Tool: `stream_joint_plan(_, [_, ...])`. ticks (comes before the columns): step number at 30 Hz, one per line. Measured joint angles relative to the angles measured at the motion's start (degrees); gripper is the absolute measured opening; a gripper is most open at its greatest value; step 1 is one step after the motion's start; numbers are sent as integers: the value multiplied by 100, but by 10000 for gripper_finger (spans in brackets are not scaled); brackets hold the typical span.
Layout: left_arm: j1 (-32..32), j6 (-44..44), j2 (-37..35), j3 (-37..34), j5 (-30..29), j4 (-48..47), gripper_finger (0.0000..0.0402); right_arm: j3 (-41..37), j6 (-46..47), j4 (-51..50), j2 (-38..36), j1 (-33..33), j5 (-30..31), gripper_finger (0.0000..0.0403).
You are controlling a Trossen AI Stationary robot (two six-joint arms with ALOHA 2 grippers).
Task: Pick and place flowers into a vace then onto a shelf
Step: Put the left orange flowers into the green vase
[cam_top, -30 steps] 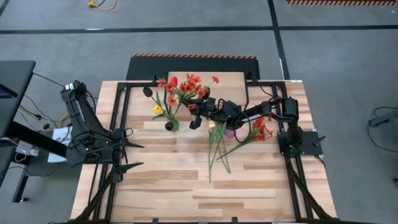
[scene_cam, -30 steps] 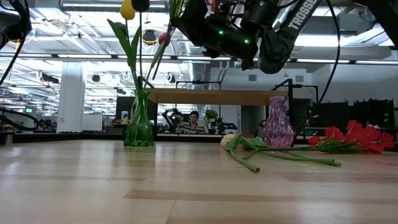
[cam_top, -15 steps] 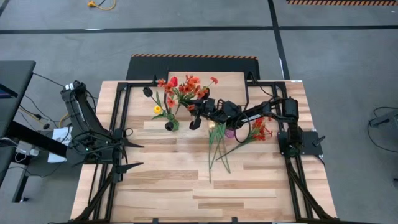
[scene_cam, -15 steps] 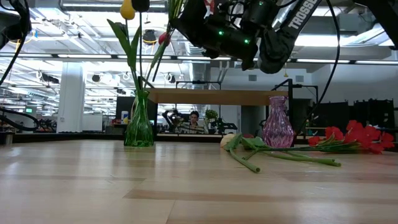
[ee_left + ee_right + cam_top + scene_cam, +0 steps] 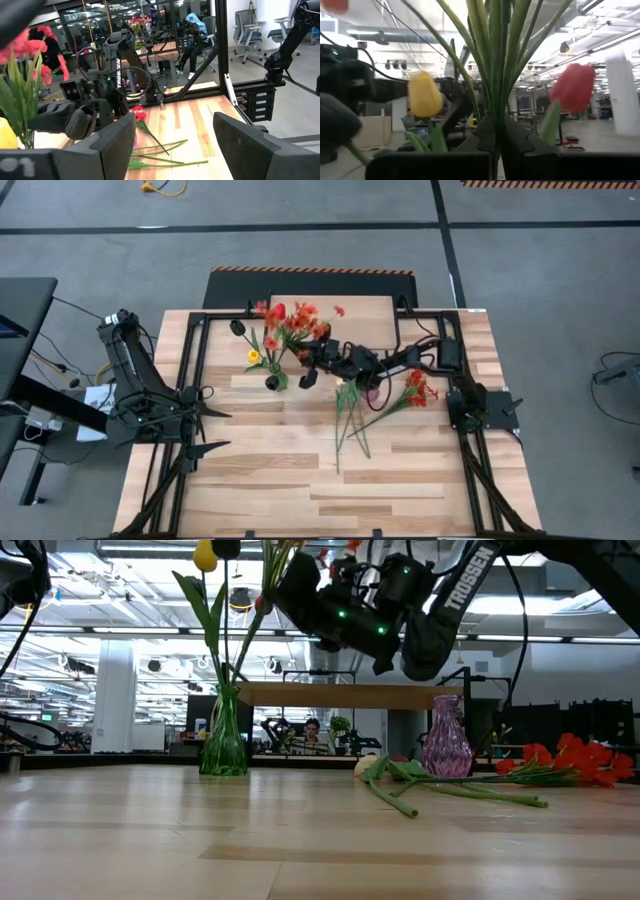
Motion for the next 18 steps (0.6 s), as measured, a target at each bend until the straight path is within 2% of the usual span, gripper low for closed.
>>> stream_joint_plan(8, [0,8,0,0,-4,4,256,3,38,-274,-4,-7,0,2])
stream_joint_plan(18, [0,33,0,0,-4,4,256,3,60,-324,-4,-4,-14,35])
